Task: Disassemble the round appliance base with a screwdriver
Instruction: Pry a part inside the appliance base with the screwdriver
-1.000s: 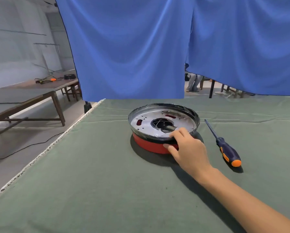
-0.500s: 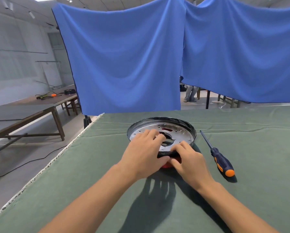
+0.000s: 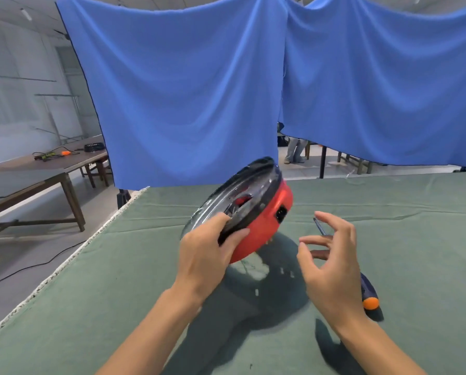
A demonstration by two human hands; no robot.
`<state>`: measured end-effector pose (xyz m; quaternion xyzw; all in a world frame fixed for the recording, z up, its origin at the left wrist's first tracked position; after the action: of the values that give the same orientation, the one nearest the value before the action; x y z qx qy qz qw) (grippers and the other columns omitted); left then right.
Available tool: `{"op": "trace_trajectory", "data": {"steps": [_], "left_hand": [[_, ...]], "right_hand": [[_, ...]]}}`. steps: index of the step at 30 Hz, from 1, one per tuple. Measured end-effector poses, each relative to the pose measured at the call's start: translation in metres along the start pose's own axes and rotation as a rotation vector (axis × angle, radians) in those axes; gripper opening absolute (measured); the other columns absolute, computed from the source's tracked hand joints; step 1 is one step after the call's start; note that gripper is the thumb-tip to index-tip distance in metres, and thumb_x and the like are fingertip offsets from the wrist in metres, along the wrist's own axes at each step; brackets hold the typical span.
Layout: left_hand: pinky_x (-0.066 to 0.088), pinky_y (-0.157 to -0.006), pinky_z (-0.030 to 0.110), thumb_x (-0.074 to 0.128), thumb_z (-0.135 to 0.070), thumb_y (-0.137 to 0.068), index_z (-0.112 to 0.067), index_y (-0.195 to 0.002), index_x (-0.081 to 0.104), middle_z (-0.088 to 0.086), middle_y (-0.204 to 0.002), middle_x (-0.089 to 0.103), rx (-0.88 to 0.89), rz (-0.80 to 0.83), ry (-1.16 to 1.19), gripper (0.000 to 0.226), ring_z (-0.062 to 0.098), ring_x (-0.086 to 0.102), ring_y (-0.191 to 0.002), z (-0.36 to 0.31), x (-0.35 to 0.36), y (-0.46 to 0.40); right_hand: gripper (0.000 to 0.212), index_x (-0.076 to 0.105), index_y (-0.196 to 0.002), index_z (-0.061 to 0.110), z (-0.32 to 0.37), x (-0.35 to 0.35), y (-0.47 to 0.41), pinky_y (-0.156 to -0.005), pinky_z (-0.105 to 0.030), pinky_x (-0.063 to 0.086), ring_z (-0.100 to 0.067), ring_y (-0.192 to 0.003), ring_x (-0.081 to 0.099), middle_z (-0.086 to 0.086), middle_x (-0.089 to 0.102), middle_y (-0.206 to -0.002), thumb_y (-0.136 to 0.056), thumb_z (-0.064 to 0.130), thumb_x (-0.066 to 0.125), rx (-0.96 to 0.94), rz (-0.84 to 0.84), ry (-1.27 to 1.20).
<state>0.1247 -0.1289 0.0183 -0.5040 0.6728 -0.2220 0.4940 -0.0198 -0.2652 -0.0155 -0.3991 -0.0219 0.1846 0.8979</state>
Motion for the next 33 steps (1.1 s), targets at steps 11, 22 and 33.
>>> {"op": "trace_trajectory", "data": {"steps": [11, 22, 33], "left_hand": [[0.052, -0.077, 0.035, 0.059, -0.034, -0.091, -0.014, -0.073, 0.064, -0.004, -0.073, 0.069, -0.880, -0.475, 0.959, 0.028, 0.014, 0.060, -0.072, 0.029, -0.015, 0.005], [0.038, -0.106, 0.047, 0.041, -0.037, -0.100, -0.005, -0.128, 0.055, 0.017, -0.127, 0.059, -1.378, -0.224, 1.443, 0.046, 0.030, 0.054, -0.119, 0.055, 0.027, 0.035], [0.037, -0.103, 0.040, 0.046, -0.036, -0.094, -0.010, -0.115, 0.058, 0.011, -0.120, 0.057, -1.142, -0.087, 0.303, 0.036, 0.028, 0.049, -0.115, 0.082, 0.005, 0.039]], "right_hand": [[0.030, 0.047, -0.104, 0.048, -0.003, 0.009, 0.003, -0.070, -0.014, 0.046, 0.002, -0.099, 0.057, 0.024, 0.047, -0.111, -0.086, 0.031, 0.064, 0.082, 0.131, 0.058], [0.041, 0.057, -0.097, 0.049, -0.002, 0.005, -0.004, -0.081, -0.013, 0.035, 0.006, -0.110, 0.040, 0.027, 0.045, -0.115, -0.066, 0.076, 0.055, -0.042, 0.334, 0.265], [0.041, 0.052, -0.076, 0.045, -0.001, 0.018, 0.005, -0.062, -0.015, 0.034, 0.002, -0.092, 0.041, 0.029, 0.045, -0.098, -0.058, 0.082, 0.055, -0.071, 0.349, 0.351]]}}
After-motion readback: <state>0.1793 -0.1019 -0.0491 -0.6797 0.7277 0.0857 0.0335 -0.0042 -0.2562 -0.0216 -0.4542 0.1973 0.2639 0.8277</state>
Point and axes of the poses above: each hand's wrist, its own y-axis away from the middle knuckle, its own x-axis out of the palm, z = x × y, the point moved 4 cm from there along -y, towards the middle knuckle
